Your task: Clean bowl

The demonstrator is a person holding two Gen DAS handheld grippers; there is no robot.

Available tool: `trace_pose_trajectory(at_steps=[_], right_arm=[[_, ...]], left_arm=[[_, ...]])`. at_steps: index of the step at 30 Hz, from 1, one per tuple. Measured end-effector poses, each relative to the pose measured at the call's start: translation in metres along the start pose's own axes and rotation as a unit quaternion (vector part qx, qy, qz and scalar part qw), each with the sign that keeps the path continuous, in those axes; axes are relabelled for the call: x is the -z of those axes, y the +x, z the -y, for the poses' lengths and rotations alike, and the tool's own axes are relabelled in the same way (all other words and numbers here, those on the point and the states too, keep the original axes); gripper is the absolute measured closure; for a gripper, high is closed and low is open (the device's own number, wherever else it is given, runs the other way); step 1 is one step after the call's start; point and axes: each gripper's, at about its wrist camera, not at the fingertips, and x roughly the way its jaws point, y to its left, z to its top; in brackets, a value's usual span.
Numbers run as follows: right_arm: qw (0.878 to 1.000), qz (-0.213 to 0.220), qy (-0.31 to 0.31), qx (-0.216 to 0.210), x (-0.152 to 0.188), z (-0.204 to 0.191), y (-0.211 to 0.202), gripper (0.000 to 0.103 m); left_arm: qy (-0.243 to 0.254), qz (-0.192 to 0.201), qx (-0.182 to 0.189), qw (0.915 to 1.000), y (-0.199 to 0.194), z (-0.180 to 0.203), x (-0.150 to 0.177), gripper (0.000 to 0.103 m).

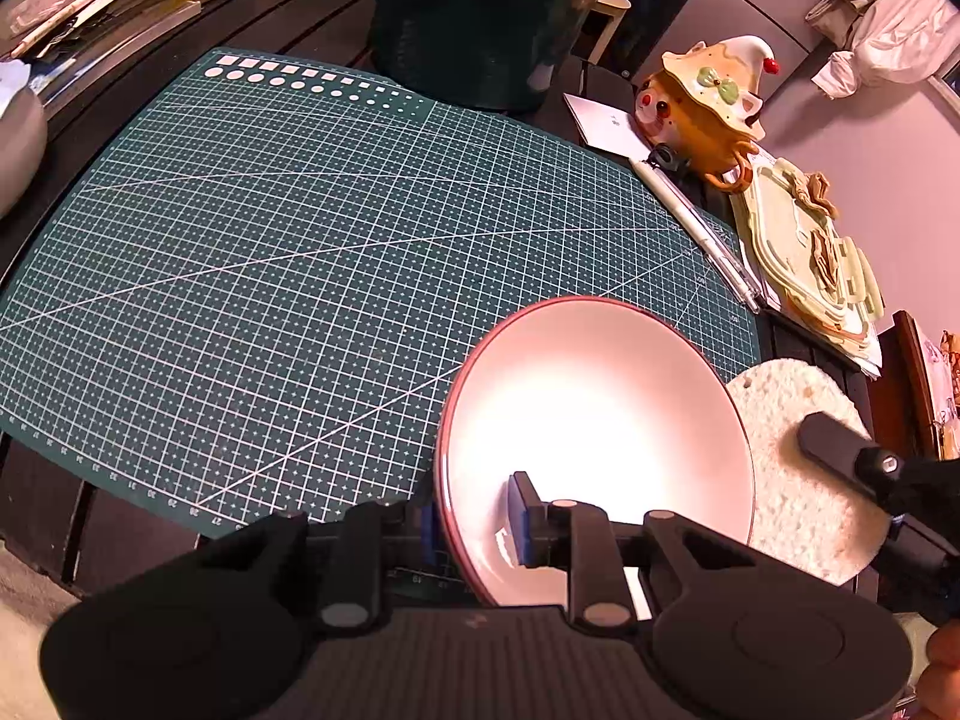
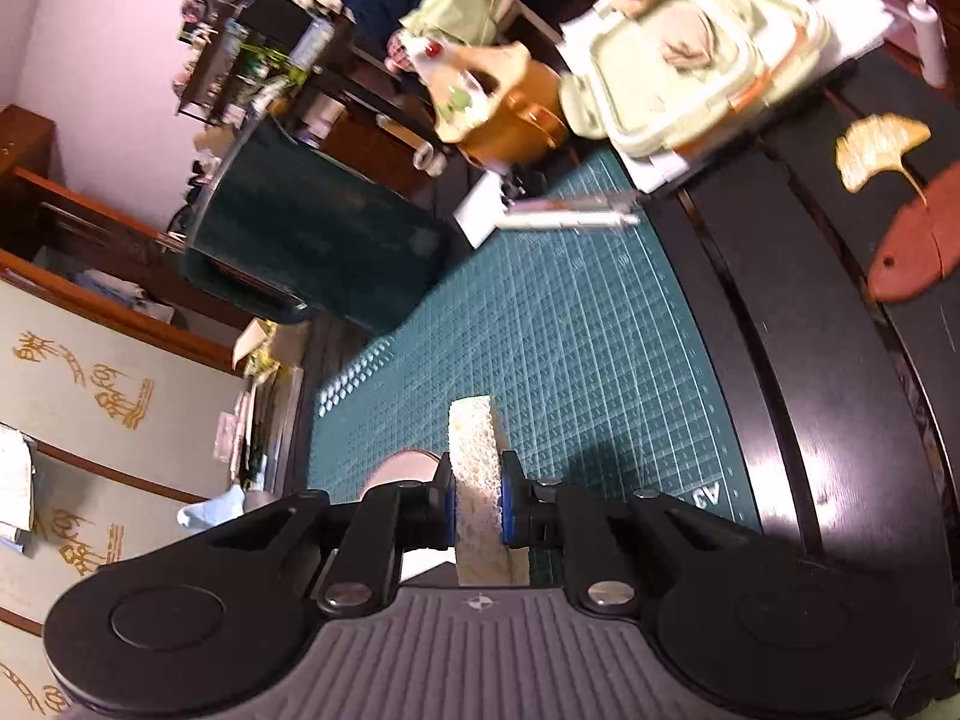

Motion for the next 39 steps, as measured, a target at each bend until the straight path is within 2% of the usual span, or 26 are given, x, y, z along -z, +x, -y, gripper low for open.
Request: trace_pose_trajectory(at_steps=[5, 12, 17, 23, 29, 33, 35, 39], right_arm=[[0.998, -0.045, 0.003, 0.035, 0.008, 0.006, 0.020, 0.090], [1.000, -0.009, 0.021, -0.004, -0.004, 0.008, 0.001, 0.090], [0.997, -0.067, 0.040, 0.025, 0.003, 0.018, 0.023, 0.090], [1.000, -0.024, 0.018, 0.009, -0.004, 0.009, 0.004, 0.090], [0.999, -0.039, 0.022, 0.018, -0.001, 0.013, 0.014, 0.090], [0.999, -0.037, 0.006, 0.022, 0.001, 0.009, 0.014, 0.090], [0.999, -0.036, 0.007, 0.022, 0.001, 0.010, 0.014, 0.090], [0.999, -0.036, 0.009, 0.022, 0.000, 0.012, 0.014, 0.090]], left_arm=[[0.000, 0.000, 0.001, 1.0000, 0.000, 0.000, 0.000, 0.081], [0.000, -0.001, -0.001, 1.0000, 0.000, 0.000, -0.002, 0.081], [-0.001, -0.001, -0.001, 1.0000, 0.000, 0.003, -0.004, 0.081], [0.014, -0.001, 0.001, 0.9999, 0.001, 0.003, -0.003, 0.080], [0.070, 0.005, 0.011, 0.9975, 0.001, 0.008, 0.001, 0.072], [0.110, 0.018, 0.010, 0.9938, 0.002, 0.019, 0.008, 0.055], [0.113, 0.020, 0.009, 0.9934, 0.002, 0.021, 0.010, 0.051], [0.093, 0.023, 0.019, 0.9953, 0.001, 0.017, 0.009, 0.052]])
